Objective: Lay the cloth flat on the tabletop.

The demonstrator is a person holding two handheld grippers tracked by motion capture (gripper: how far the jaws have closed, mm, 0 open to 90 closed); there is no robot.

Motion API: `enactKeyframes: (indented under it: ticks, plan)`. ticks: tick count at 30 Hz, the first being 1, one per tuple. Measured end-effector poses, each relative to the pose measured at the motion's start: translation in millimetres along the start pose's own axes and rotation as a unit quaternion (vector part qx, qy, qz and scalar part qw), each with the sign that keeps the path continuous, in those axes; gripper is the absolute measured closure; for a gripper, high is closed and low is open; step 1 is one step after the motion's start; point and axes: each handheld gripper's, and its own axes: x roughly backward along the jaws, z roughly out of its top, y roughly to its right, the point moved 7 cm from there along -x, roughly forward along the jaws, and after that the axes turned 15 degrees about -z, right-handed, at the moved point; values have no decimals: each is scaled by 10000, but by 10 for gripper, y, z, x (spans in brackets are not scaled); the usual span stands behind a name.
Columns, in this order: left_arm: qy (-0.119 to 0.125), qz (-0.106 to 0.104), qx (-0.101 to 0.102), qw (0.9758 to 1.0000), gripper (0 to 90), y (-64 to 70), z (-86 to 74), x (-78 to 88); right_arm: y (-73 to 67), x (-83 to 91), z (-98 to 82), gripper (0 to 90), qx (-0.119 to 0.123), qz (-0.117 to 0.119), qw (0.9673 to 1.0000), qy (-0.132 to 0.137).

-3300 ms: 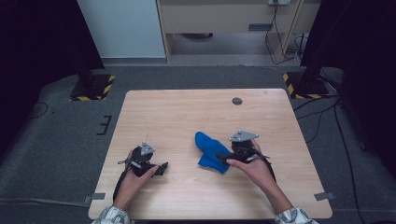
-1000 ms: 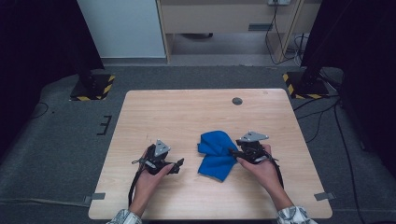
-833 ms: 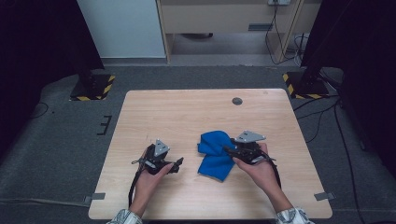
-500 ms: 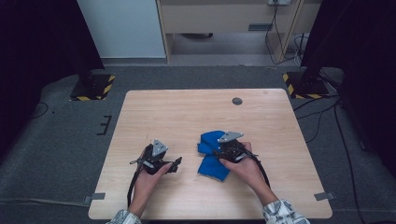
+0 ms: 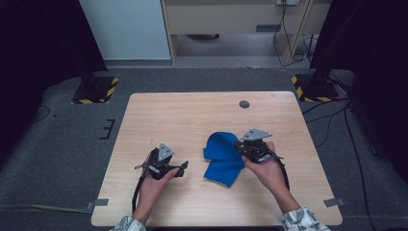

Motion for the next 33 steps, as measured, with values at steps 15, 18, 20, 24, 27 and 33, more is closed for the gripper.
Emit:
enactKeyframes:
  ticks: [15, 18, 20, 24, 27, 33]
  plan:
    - [137, 56, 28, 9999, 169, -28, 62, -31, 637, -63, -651, 865, -575, -397, 9965, -451]
    - [50, 9, -6, 10000, 176, -19, 106, -109, 644, -99, -707, 865, -583, -347, 9962, -544]
    - [63, -34, -1, 10000, 190, -14, 157, -165, 628, -124, -730, 865, -587, -295, 9962, -576]
    - [63, -168, 96, 9998, 203, -10, 260, -313, 562, -177, -767, 865, -474, -211, 9962, -706]
    - [-31, -245, 126, 9996, 209, -3, 303, -459, 505, -212, -805, 865, -299, -148, 9960, -833]
    - [-155, -303, 325, 9989, 207, -32, 310, -737, 329, -266, -874, 863, -4, -13, 9943, -1062]
